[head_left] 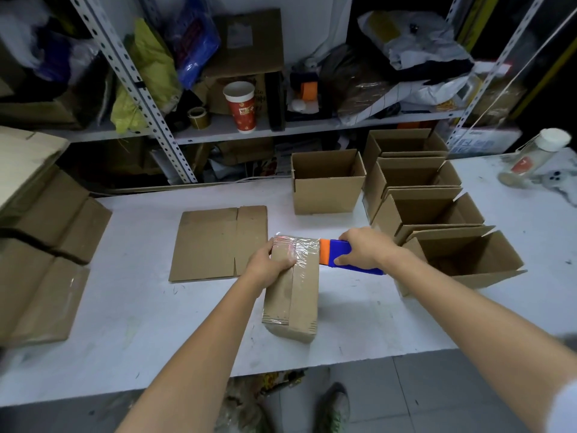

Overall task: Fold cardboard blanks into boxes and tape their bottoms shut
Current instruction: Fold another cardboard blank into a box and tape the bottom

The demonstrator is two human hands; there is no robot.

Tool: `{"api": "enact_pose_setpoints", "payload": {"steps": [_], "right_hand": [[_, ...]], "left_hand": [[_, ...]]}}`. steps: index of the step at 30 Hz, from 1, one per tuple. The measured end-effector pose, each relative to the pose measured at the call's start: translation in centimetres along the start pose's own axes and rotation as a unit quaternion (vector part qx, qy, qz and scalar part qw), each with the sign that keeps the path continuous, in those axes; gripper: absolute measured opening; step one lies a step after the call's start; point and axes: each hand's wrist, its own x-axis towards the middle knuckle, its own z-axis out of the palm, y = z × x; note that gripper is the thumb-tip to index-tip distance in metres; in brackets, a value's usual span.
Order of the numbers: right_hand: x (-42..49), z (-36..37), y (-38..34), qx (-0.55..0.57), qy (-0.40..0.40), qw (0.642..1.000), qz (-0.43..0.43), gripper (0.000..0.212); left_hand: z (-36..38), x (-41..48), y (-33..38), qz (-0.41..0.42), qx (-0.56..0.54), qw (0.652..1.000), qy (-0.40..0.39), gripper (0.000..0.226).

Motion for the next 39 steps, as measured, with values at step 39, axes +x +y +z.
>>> {"api": "enact_pose_setpoints", "payload": {"steps": [39], "right_hand": [[-1.3,4.2,-5.7,0.51,0.12,0.852,0.0,0.034]], "left_hand": [[0.2,-4.4,2.3,0.096,-0.069,0.99,0.074,0.044]]}}
